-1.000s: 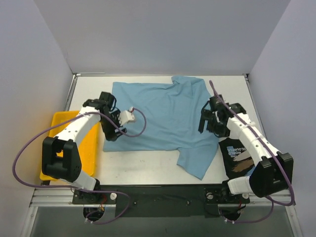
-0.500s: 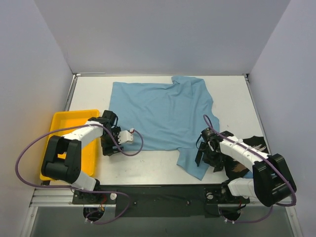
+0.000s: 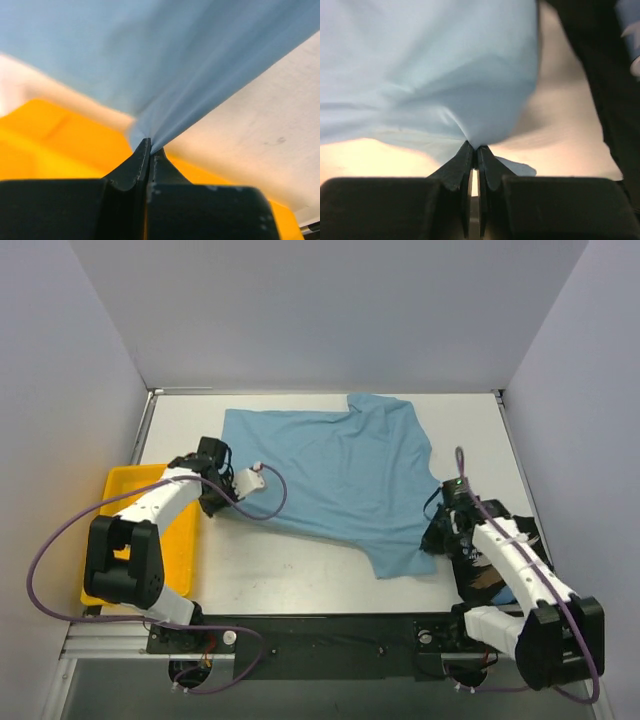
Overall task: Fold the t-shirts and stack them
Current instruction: Flatten out the tshirt
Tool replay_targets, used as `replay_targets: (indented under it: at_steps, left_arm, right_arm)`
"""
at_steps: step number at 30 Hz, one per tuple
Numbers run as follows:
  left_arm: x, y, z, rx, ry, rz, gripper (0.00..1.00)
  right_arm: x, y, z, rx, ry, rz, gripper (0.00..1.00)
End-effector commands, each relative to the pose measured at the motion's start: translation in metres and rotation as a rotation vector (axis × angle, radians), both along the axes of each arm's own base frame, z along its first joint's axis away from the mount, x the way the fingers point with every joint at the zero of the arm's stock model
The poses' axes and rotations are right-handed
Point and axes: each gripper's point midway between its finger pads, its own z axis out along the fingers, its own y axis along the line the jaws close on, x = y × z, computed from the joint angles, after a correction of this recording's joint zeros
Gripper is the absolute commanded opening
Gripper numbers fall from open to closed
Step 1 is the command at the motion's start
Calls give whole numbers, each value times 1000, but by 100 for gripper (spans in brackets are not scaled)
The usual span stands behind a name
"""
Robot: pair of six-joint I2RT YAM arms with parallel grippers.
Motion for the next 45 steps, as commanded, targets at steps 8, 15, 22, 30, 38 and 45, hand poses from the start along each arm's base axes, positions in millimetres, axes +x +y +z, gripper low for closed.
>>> replay_targets:
  at_steps: [8,15,22,30,38,45]
  left_arm:
    - [48,29,284,-59,-666,258,0]
    - [6,46,436,-139,-1017,332,0]
    - [-13,62,512,-124,-1241,358,0]
    - [62,50,501,-104,-1231,350,0]
    - [164,44,520,-156,-1386,450,0]
    - [188,53,569,-193,-1614,490,0]
  right_arm:
    - [67,-59,324,-139,-761,34,0]
    - [8,-76,491,-248,-1214,-13,0]
    - [-17,-87,546,-311,-1408,-68,0]
    - [103,-65,550,-217,-1393,17,0]
    - [254,-50,583,11,-1553,-12,0]
    - [272,-62,640,96,-1782,-93,0]
